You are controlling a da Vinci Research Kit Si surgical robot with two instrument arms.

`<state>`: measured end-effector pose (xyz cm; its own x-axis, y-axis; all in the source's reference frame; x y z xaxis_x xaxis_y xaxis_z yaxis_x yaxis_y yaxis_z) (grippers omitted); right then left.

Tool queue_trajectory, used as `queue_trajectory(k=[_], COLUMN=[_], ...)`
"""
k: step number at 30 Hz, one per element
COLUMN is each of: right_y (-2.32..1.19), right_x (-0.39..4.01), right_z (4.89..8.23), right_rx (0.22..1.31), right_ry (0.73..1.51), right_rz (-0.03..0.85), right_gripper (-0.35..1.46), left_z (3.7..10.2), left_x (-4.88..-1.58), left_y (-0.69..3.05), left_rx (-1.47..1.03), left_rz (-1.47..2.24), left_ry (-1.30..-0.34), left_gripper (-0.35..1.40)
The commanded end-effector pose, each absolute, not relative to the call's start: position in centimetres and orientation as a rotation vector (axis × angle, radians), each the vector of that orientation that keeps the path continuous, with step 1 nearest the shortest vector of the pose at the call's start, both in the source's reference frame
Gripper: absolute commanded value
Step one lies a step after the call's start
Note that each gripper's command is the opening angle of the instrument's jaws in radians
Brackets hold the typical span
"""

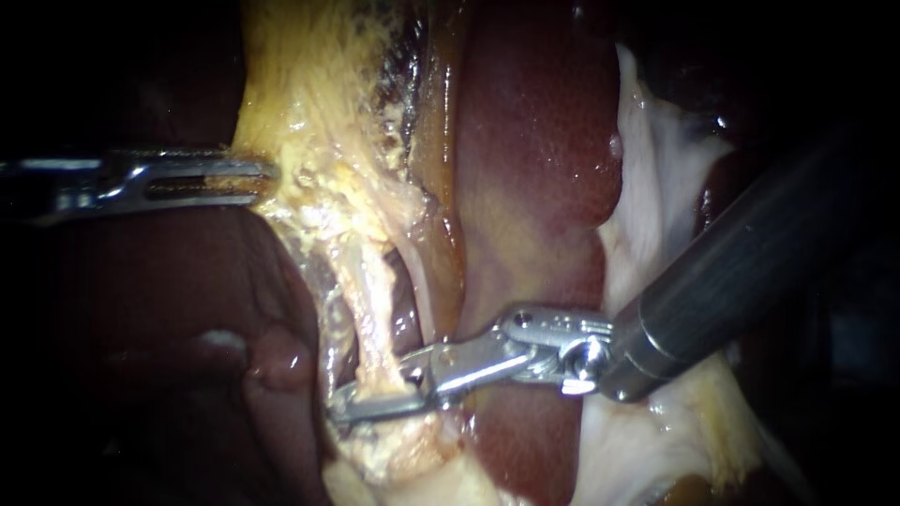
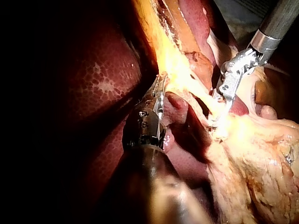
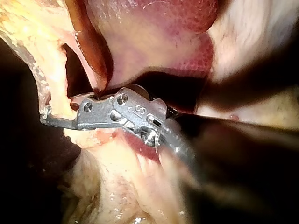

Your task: Going back first clip left tube

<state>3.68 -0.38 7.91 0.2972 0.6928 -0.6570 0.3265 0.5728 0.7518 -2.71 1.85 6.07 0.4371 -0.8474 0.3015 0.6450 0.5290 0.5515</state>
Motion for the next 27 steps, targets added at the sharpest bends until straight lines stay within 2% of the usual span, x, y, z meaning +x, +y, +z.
queue_trajectory(k=[1, 10, 11, 13, 14, 17, 20, 27], right_y=[-0.38, -0.36, -0.36, -0.35, -0.35, -0.32, -0.31, -0.27], right_x=[3.68, 3.68, 3.68, 3.7, 3.71, 3.72, 3.71, 3.63], right_z=[7.91, 7.93, 7.92, 7.93, 7.93, 7.95, 7.97, 8.02], right_rx=[0.996, 1.007, 1.002, 0.993, 0.984, 0.958, 0.909, 0.87], right_ry=[1.299, 1.291, 1.291, 1.289, 1.292, 1.295, 1.307, 1.323], right_rz=[0.305, 0.319, 0.323, 0.34, 0.341, 0.357, 0.362, 0.341], right_gripper=[-0.35, -0.35, -0.29, 0.13, 0.27, 0.5, 0.56, 0.59], left_z=[6.07, 6.06, 6.06, 6.06, 6.06, 6.05, 6.04, 6.04], left_x=[-2.71, -2.72, -2.72, -2.72, -2.72, -2.72, -2.72, -2.73], left_y=[1.85, 1.85, 1.85, 1.85, 1.84, 1.84, 1.83, 1.83], left_rx=[0.383, 0.383, 0.383, 0.383, 0.383, 0.383, 0.382, 0.379], left_rz=[-0.957, -0.957, -0.957, -0.958, -0.958, -0.958, -0.959, -0.96], left_ry=[-0.595, -0.595, -0.595, -0.595, -0.595, -0.595, -0.595, -0.594], left_gripper=[-0.35, -0.35, -0.35, -0.35, -0.35, -0.35, -0.35, -0.35])
